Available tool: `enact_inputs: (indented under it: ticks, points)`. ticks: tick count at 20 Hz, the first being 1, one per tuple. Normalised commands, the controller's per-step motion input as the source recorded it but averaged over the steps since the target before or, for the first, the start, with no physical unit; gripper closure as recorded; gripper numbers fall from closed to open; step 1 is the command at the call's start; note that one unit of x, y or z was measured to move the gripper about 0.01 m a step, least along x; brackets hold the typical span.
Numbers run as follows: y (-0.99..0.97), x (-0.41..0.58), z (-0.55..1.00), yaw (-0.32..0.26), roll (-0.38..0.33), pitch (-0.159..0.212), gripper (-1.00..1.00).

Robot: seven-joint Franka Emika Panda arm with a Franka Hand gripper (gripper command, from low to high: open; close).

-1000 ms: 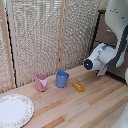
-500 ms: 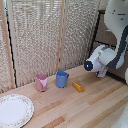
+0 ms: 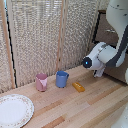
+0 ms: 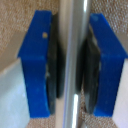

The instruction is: Please adjust your gripper to match the height of the lower drawer handle. Progress your gripper onward until it happens to touch the drawer handle. Now, firmly take hold of it with your gripper, then steadily retract it to swing the drawer wide open.

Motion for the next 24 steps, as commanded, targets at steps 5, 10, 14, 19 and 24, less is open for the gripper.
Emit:
enact_inputs:
  ticks: [5, 10, 14, 19, 24]
  points:
    - [0.74, 0.273, 0.17, 0.018, 0.246, 0.132, 1.0]
    - [0.47, 0.223, 0.06, 0.025, 0.133, 0.081, -1.0]
    - [0.01, 0.09, 0.0, 0.006, -0.001, 0.0, -1.0]
    - [0.0, 0.041, 0.37, -0.019, 0.059, -0.024, -1.0]
    - [0.04, 0.0, 0.56, -0.015, 0.199, -0.05, -1.0]
